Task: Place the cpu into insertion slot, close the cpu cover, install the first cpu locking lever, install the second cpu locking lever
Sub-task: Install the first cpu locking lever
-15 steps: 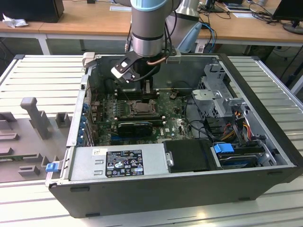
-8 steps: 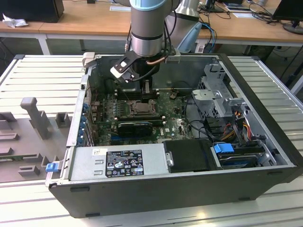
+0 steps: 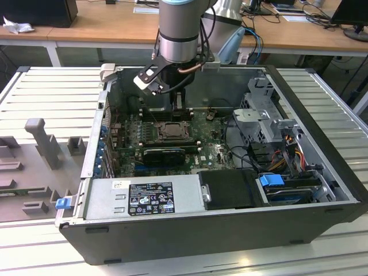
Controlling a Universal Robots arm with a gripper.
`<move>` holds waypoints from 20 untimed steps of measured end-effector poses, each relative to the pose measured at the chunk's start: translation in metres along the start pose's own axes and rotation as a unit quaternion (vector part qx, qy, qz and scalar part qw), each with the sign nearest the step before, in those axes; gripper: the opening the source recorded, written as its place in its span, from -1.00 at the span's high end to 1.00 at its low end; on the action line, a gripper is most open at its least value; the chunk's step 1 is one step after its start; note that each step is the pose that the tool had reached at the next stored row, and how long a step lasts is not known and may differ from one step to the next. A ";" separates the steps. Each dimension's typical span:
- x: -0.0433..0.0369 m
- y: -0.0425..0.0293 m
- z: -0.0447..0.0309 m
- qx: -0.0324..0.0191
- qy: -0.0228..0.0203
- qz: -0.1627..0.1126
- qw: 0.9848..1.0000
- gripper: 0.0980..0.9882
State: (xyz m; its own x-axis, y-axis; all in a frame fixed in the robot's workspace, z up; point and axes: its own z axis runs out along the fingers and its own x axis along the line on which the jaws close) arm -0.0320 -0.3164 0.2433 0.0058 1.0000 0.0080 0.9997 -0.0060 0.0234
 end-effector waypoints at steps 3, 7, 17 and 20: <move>0.0001 0.0001 -0.0033 0.000 0.000 0.000 1.000 0.98; 0.0000 0.0001 -0.0046 0.000 0.000 0.000 1.000 0.98; 0.0001 0.0003 -0.0115 0.000 0.000 0.000 1.000 0.98; 0.0001 0.0003 -0.0131 0.000 0.000 0.000 1.000 0.98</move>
State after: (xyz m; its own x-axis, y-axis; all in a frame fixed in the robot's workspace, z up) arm -0.0320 -0.3164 0.2564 0.0058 1.0000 0.0080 0.9997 -0.0060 0.0234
